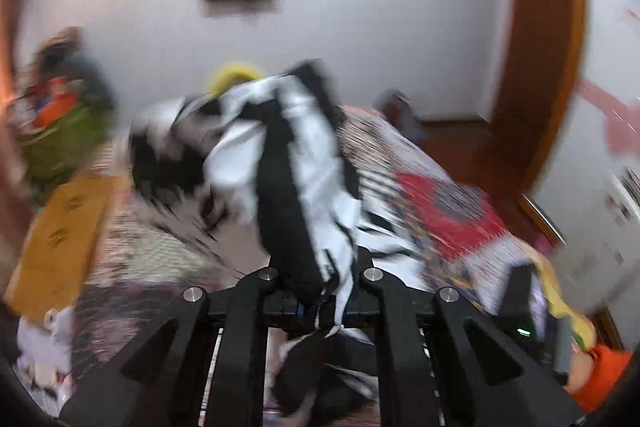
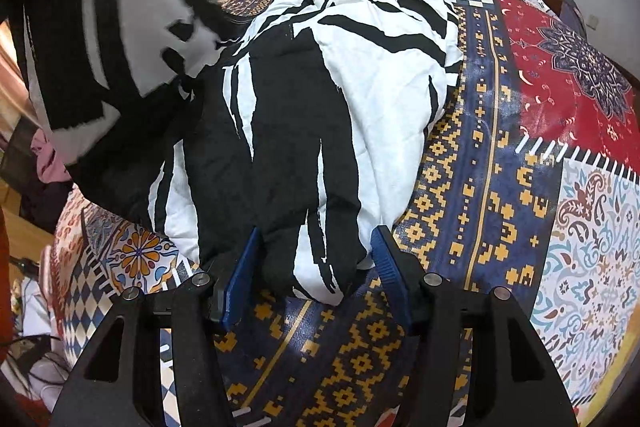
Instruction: Fold small clothes
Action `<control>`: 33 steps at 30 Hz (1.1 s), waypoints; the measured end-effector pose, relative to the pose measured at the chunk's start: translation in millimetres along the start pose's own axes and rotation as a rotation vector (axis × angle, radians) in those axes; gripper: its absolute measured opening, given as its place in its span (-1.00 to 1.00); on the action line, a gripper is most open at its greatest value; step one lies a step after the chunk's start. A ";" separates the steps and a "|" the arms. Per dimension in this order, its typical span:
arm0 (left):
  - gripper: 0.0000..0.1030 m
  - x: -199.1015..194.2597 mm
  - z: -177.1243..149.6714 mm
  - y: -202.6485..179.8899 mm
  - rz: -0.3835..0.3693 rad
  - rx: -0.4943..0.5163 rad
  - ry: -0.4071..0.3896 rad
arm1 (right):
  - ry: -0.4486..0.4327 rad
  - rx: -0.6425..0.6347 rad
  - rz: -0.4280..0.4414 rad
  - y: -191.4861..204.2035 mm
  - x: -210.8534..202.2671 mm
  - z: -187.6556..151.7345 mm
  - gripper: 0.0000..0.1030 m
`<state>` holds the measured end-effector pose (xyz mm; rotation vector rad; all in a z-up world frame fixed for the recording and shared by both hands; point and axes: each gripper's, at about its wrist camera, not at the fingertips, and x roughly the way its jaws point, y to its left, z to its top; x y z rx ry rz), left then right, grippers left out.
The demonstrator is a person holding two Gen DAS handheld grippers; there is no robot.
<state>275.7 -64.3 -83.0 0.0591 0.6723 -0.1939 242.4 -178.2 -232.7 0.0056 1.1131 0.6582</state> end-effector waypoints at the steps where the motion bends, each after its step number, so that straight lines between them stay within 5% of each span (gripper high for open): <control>1: -0.80 6.9 -2.6 -8.4 -0.023 0.016 0.028 | -0.001 0.004 0.003 -1.0 -2.0 1.6 0.06; 8: -0.81 55.3 -40.1 -16.6 -0.158 -0.025 0.252 | -0.021 0.012 0.013 -4.4 -16.9 -10.0 0.06; 14: -0.78 51.4 -56.9 -20.8 -0.186 0.011 0.290 | -0.046 0.028 0.002 -13.1 -25.0 -8.2 0.06; 18: -0.05 33.1 -58.4 -24.6 -0.213 0.026 0.281 | -0.083 0.018 -0.026 -14.4 -40.4 -7.5 0.06; 20: 0.05 14.9 -55.5 -22.5 -0.218 0.025 0.232 | -0.113 0.020 -0.029 -16.3 -51.4 -6.1 0.06; 27: 0.28 -6.0 -45.9 13.8 -0.117 -0.026 0.170 | -0.226 0.032 -0.031 -18.1 -92.3 1.5 0.06; 33: 0.28 38.7 -73.7 56.9 -0.005 -0.098 0.298 | -0.266 0.032 -0.014 -4.9 -91.9 12.9 0.06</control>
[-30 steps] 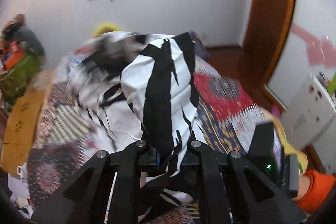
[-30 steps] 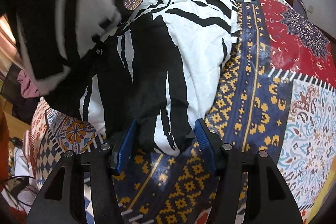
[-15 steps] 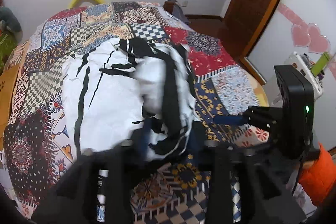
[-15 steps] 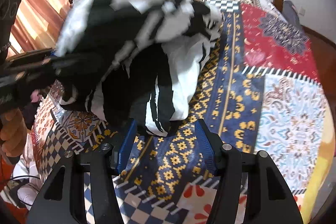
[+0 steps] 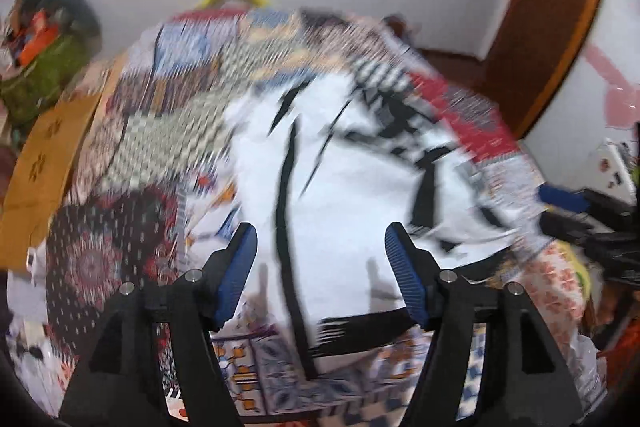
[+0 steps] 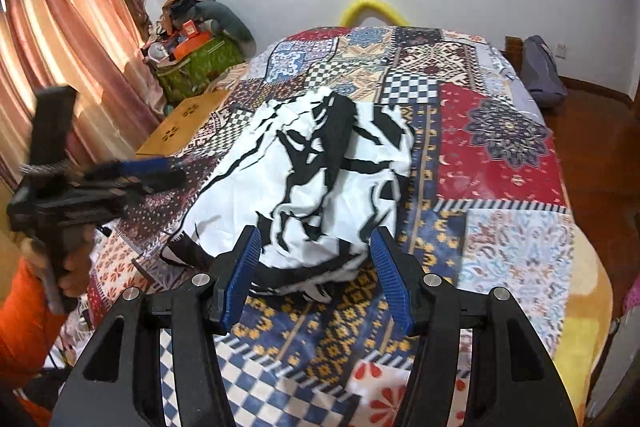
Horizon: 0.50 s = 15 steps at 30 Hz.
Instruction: Fold small clothes
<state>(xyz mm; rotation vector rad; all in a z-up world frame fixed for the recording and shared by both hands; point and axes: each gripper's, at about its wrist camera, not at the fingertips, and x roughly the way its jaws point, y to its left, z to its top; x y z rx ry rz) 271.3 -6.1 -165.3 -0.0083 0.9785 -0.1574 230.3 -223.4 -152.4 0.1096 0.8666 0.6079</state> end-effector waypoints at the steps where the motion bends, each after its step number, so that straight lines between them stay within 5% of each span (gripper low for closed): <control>1: 0.28 8.3 -5.1 4.4 0.004 -0.008 0.027 | 0.008 -0.005 0.002 4.7 3.8 -3.9 0.06; 5: 0.29 39.7 -28.8 9.8 0.012 0.009 0.119 | 0.072 -0.021 -0.006 11.0 31.5 -15.8 0.06; 10: 0.47 45.3 -43.8 19.1 -0.001 -0.012 0.118 | 0.192 0.032 0.000 -5.6 60.6 -37.1 0.02; 15: 0.49 40.2 -46.7 25.3 -0.017 -0.022 0.116 | 0.219 0.070 0.029 -16.6 59.7 -45.8 0.02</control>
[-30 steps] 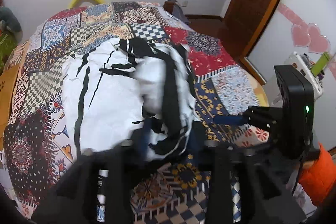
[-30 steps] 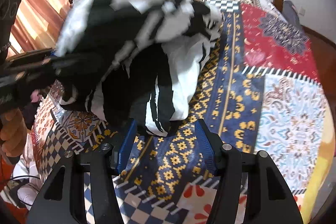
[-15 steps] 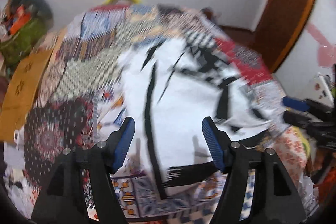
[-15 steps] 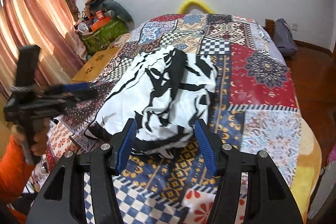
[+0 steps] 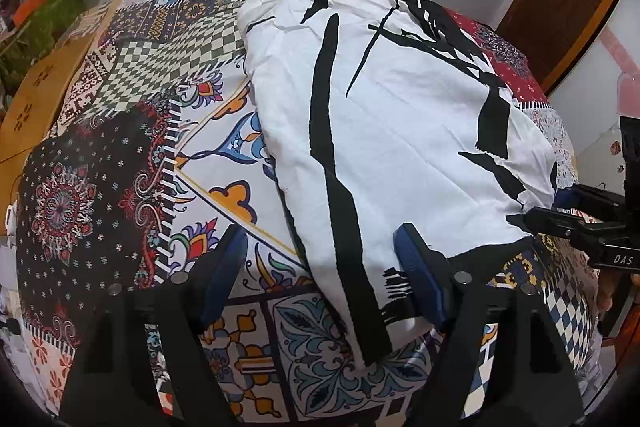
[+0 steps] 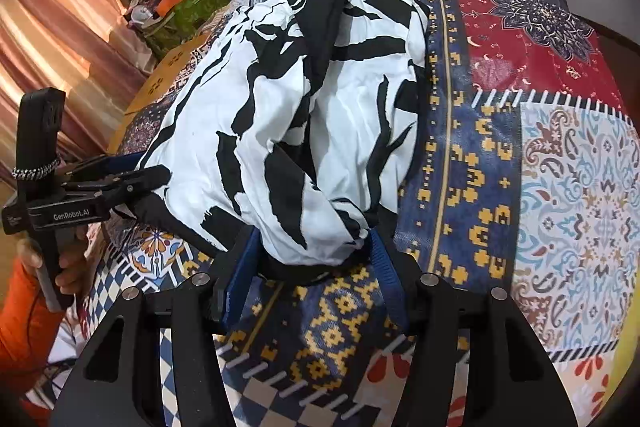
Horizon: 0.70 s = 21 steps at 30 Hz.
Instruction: Fold small clothes
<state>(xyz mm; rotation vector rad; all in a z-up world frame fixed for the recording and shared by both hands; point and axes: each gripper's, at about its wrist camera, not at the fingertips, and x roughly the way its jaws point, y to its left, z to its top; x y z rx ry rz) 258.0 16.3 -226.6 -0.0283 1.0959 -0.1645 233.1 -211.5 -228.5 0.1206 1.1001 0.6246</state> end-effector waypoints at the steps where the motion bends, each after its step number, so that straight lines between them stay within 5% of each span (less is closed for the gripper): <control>1: 0.49 -3.7 1.6 0.2 0.009 0.006 -0.005 | -0.001 -0.018 -0.012 1.9 -3.5 0.7 0.02; 13: 0.48 -39.4 68.6 18.8 0.093 -0.020 -0.155 | -0.206 -0.115 -0.039 17.2 -58.3 54.4 0.02; 21: 0.49 2.8 105.7 34.4 0.122 -0.029 -0.120 | -0.189 -0.105 -0.013 10.2 -7.0 118.4 0.02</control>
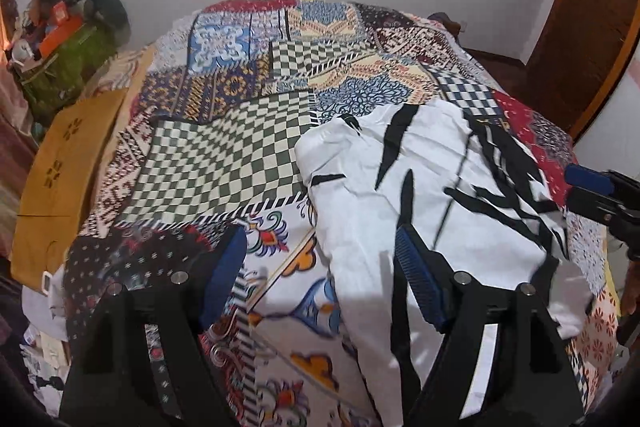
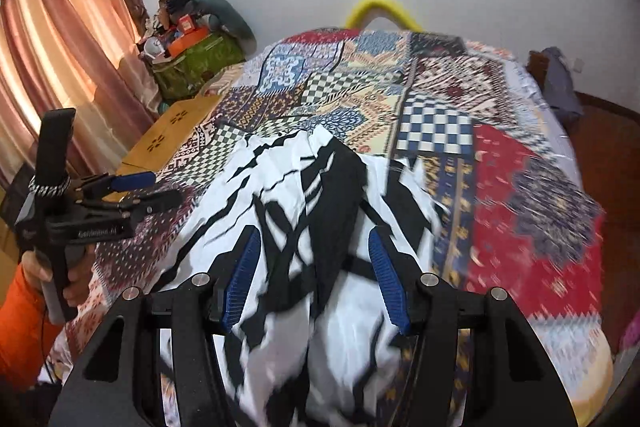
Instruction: Fold small clothes
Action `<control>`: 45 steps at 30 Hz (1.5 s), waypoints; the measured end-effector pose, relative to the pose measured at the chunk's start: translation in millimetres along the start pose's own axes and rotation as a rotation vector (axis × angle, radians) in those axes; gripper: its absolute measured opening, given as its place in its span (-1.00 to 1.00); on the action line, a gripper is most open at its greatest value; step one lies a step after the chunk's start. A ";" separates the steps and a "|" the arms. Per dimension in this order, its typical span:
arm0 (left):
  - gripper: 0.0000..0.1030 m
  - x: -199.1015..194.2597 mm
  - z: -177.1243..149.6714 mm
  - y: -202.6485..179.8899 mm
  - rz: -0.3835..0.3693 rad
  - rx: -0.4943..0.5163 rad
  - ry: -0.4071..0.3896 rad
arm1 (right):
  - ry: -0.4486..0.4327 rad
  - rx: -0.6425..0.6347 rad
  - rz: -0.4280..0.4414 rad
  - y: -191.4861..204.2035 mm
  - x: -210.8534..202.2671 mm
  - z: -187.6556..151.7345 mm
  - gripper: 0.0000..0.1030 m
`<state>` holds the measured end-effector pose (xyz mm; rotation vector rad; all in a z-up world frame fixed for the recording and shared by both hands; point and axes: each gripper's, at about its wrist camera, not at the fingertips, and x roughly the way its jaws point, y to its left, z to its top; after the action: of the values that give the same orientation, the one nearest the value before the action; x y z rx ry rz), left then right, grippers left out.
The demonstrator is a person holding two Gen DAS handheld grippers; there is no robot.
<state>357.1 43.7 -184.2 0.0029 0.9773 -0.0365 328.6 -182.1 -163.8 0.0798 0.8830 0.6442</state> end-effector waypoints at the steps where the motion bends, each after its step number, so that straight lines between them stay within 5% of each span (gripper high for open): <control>1: 0.49 7.0 2.2 1.3 -0.006 -0.010 0.012 | 0.009 0.007 0.011 -0.7 5.8 2.8 0.02; 6: 0.49 40.8 9.4 10.2 -0.072 -0.090 0.071 | 0.081 0.067 0.039 -15.4 48.8 13.2 -0.25; 8: 0.48 53.5 8.0 11.8 -0.091 -0.109 0.099 | 0.091 0.077 0.029 -19.6 57.4 13.6 -0.67; 10: 0.48 64.8 4.0 10.3 -0.083 -0.100 0.118 | 0.083 0.072 0.023 -22.8 57.1 11.7 -0.84; 20: 0.39 84.1 -8.6 12.9 0.033 -0.081 0.137 | 0.078 0.028 -0.063 -31.8 54.4 2.2 -0.91; 27: 0.38 43.9 -5.3 23.1 -0.034 -0.142 0.096 | 0.020 0.014 -0.055 -20.1 7.8 6.2 -0.70; 32: 0.41 12.9 -4.5 18.6 -0.050 -0.115 0.049 | -0.047 0.004 -0.076 -18.5 -30.1 -2.9 0.15; 35: 0.50 5.1 -10.3 13.7 -0.078 -0.103 0.052 | -0.047 0.033 -0.086 -24.9 -39.0 -13.1 0.43; 45: 0.51 44.2 -43.2 3.0 -0.195 -0.166 0.202 | 0.101 0.165 -0.019 -46.3 -0.8 -46.7 0.46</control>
<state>346.1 46.3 -245.0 -0.2451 1.1780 -0.1361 316.5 -229.0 -208.3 0.1882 1.0328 0.5607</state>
